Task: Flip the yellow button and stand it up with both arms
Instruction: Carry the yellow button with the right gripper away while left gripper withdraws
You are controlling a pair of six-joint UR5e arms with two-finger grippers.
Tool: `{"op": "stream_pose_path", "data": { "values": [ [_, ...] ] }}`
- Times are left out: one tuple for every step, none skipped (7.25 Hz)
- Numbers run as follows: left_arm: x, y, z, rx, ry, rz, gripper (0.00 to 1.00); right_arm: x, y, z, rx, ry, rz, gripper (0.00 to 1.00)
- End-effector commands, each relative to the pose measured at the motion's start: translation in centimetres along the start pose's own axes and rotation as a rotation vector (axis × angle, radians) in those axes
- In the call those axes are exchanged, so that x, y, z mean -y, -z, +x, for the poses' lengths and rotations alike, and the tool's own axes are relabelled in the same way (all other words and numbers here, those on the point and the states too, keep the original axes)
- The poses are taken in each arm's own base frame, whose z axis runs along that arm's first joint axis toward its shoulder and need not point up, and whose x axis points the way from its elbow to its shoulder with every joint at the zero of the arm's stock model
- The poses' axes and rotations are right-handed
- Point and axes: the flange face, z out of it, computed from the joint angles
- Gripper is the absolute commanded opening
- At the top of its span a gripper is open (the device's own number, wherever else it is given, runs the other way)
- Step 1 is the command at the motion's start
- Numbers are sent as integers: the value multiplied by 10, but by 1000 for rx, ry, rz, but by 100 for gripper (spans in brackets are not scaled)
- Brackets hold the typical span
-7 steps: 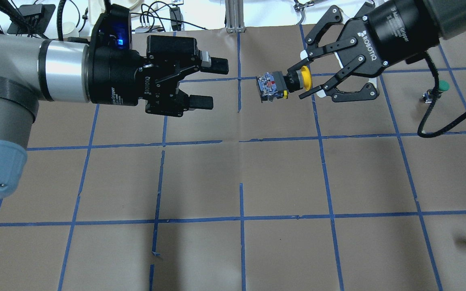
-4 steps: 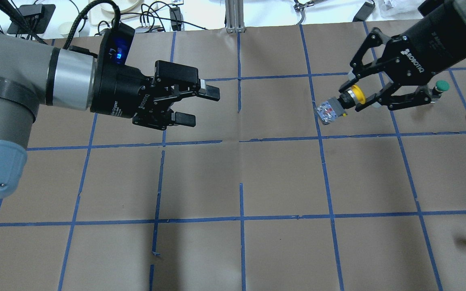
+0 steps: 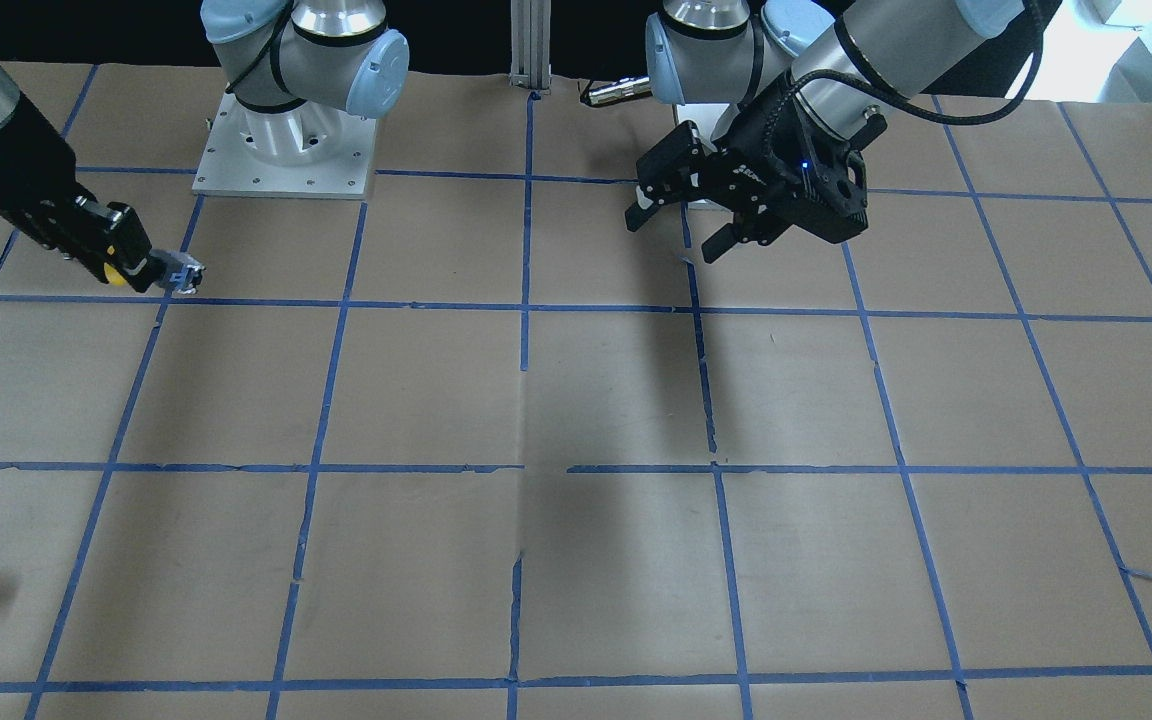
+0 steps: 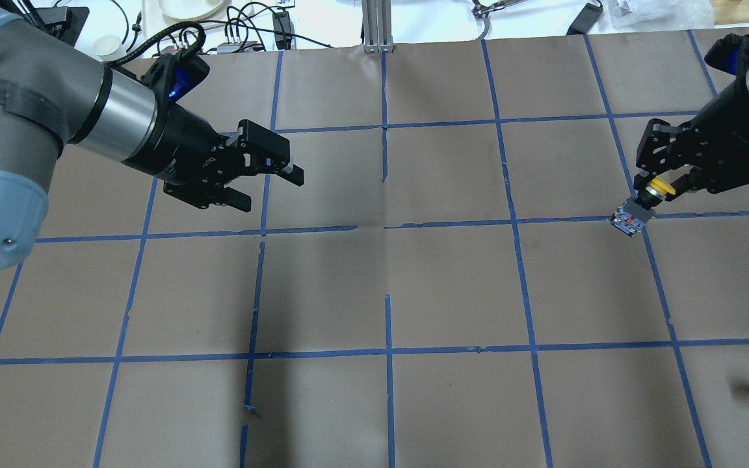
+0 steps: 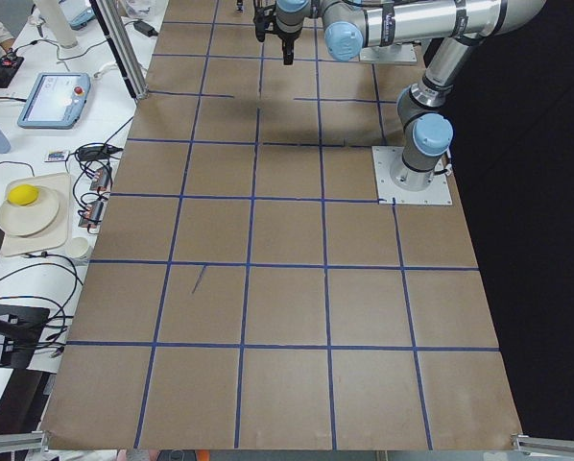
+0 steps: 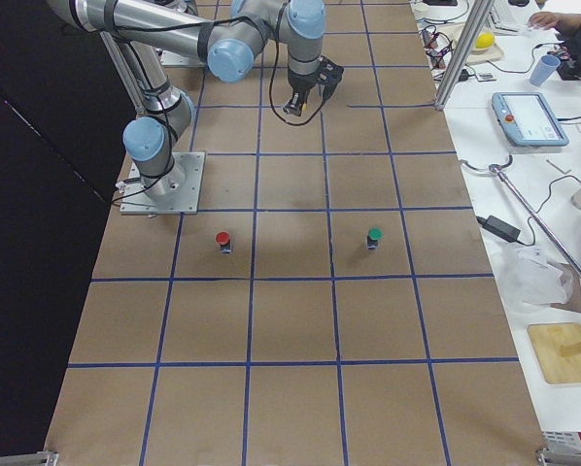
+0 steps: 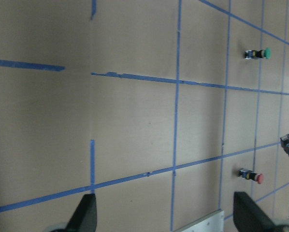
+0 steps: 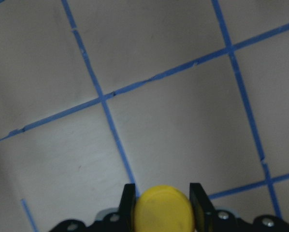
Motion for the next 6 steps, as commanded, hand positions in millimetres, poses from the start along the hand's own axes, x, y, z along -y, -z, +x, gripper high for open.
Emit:
{"op": "stream_pose_path", "data": {
  "values": [
    [21,31,2,236,-31,-4,100,8,-28,50,-88,124,143,19],
    [23,36,-2,349,-40,-4,100,9,-36,75,-102,194,172,19],
    [22,39,-11,458,-45,-5,100,9,-45,92,-116,230,197,19],
    [21,40,-9,459,-49,0,100,18,-67,107,-140,288,225,19],
    [19,42,-8,465,-50,2,100,28,-90,120,-159,347,235,19],
    [16,45,-6,468,-53,6,100,41,-103,134,-180,362,268,18]
  ]
}}
